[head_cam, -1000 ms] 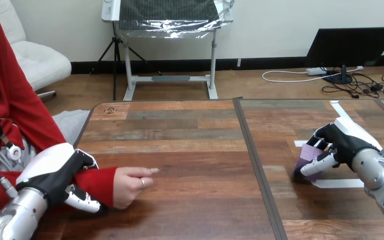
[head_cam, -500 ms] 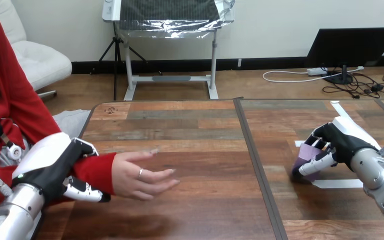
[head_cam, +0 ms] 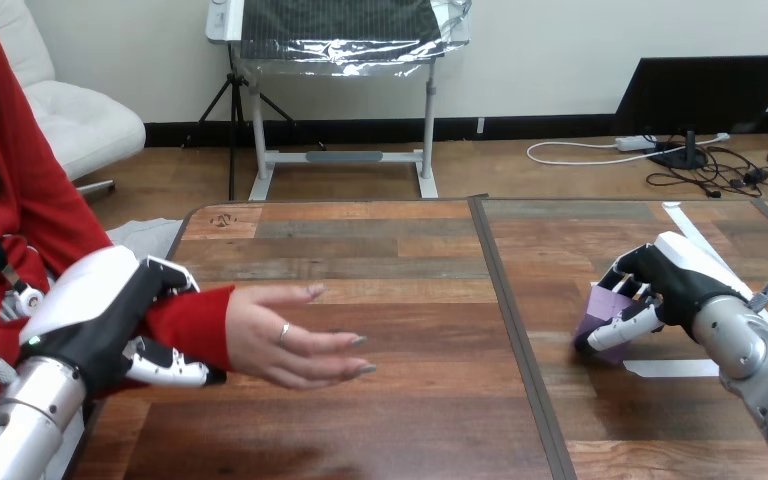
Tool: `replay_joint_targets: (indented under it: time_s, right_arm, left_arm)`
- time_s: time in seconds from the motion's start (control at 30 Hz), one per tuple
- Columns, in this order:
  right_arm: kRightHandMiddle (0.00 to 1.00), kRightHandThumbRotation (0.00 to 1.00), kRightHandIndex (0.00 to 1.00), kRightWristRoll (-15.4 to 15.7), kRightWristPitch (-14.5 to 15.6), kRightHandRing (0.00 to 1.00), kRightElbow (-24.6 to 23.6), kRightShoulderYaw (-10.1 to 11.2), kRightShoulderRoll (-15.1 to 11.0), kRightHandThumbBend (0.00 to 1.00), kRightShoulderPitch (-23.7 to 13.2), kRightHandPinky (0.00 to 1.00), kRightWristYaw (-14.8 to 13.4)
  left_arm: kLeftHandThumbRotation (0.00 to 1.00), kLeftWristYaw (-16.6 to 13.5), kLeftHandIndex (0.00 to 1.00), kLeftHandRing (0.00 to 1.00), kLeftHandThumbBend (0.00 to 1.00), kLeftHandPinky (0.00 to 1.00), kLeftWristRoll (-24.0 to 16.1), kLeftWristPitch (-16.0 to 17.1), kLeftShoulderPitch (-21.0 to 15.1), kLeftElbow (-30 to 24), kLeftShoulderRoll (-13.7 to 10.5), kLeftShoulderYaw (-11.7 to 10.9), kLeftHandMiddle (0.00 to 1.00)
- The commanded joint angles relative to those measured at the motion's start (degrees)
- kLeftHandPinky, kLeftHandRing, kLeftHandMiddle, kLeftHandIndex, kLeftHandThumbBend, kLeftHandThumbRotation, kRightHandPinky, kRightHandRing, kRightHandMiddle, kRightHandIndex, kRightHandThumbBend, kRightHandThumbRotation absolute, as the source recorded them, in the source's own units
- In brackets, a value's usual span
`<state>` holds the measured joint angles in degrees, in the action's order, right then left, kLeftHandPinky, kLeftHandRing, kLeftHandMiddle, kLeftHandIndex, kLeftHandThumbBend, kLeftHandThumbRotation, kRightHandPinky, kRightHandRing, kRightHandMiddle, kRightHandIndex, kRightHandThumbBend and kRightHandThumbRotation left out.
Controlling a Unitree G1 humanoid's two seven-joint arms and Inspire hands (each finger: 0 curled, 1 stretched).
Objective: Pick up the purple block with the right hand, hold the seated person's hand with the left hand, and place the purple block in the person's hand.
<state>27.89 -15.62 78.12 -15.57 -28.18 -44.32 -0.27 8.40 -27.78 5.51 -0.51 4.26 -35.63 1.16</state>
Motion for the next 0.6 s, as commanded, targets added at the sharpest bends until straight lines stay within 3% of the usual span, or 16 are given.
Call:
replay_joint_targets:
  time_s: [0.0, 0.57]
  right_arm:
    - [0.53, 0.0, 0.52, -0.8, 0.1, 0.49, -1.5, 0.8, 1.3, 0.76, -4.8, 0.46, 0.0]
    - [0.53, 0.0, 0.52, -0.7, -0.3, 0.51, -2.3, 0.7, 2.6, 0.75, -5.9, 0.48, 0.3]
  left_arm:
    - [0.0, -1.7, 0.4, 0.34, 0.76, 0.28, 1.6, 0.9, -4.0, -6.9, -0.5, -3.8, 0.41]
    - [0.0, -1.0, 0.41, 0.34, 0.78, 0.28, 2.6, 0.5, -4.3, -10.8, 0.5, -4.5, 0.41]
